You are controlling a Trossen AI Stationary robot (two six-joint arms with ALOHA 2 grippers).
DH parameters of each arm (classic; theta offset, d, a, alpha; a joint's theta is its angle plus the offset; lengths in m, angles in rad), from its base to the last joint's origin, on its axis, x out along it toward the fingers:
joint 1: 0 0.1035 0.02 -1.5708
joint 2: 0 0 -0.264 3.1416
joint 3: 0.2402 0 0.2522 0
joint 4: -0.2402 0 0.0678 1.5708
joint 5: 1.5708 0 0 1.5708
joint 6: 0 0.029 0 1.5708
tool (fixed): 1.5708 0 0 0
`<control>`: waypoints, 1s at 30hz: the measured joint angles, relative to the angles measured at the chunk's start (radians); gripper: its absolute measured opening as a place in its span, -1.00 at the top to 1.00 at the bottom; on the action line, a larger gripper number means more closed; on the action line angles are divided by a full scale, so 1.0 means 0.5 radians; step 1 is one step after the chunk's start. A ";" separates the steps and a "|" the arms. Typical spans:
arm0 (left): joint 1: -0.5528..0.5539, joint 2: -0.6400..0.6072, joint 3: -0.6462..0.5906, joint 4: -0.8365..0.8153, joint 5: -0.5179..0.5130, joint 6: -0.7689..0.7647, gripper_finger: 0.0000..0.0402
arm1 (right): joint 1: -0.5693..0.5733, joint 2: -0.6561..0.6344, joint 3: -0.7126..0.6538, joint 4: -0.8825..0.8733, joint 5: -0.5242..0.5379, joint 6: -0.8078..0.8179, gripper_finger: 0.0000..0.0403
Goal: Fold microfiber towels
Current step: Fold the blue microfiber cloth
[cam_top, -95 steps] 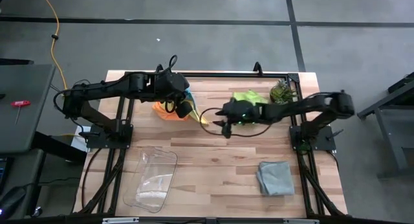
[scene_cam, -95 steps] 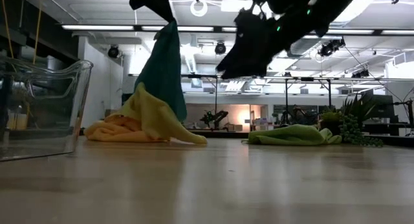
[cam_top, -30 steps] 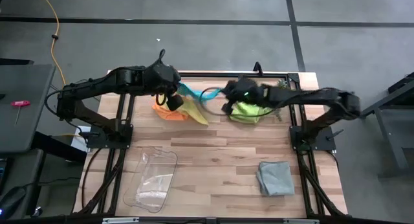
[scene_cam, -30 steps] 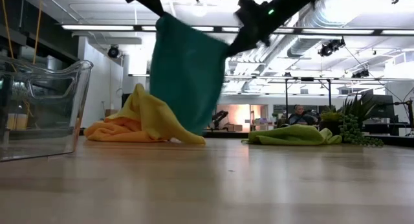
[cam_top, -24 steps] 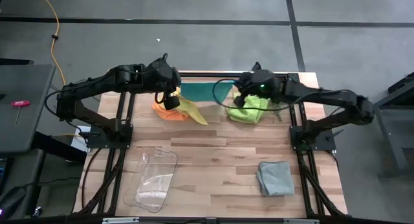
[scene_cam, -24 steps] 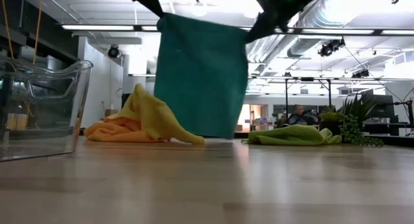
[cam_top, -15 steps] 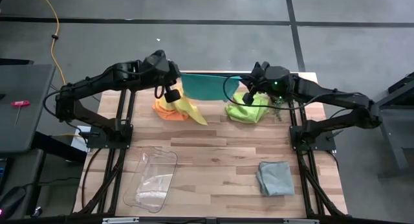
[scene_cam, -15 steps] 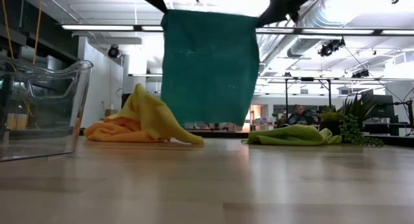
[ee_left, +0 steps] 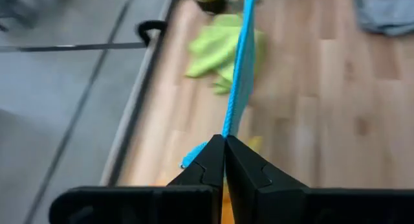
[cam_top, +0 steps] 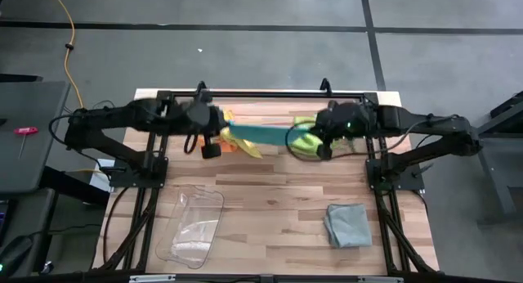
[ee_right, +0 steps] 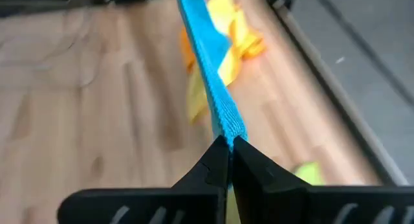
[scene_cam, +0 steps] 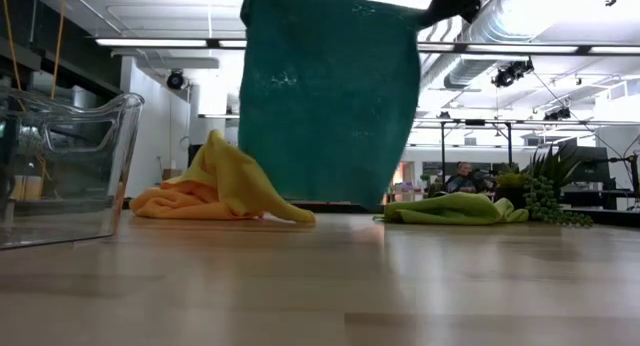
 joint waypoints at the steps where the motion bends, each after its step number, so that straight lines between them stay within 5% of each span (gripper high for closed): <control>1: -0.058 -0.002 -0.048 0.014 -0.011 -0.067 1.00 | 0.052 0.008 -0.014 -0.012 -0.003 0.054 1.00; 20: -0.800 0.035 -1.258 1.117 0.039 -1.740 1.00 | 0.905 0.464 -0.495 0.433 -0.195 1.052 1.00; 30: -0.968 0.269 -1.412 1.478 0.215 -2.045 1.00 | 1.047 0.724 -0.512 0.585 -0.535 1.163 1.00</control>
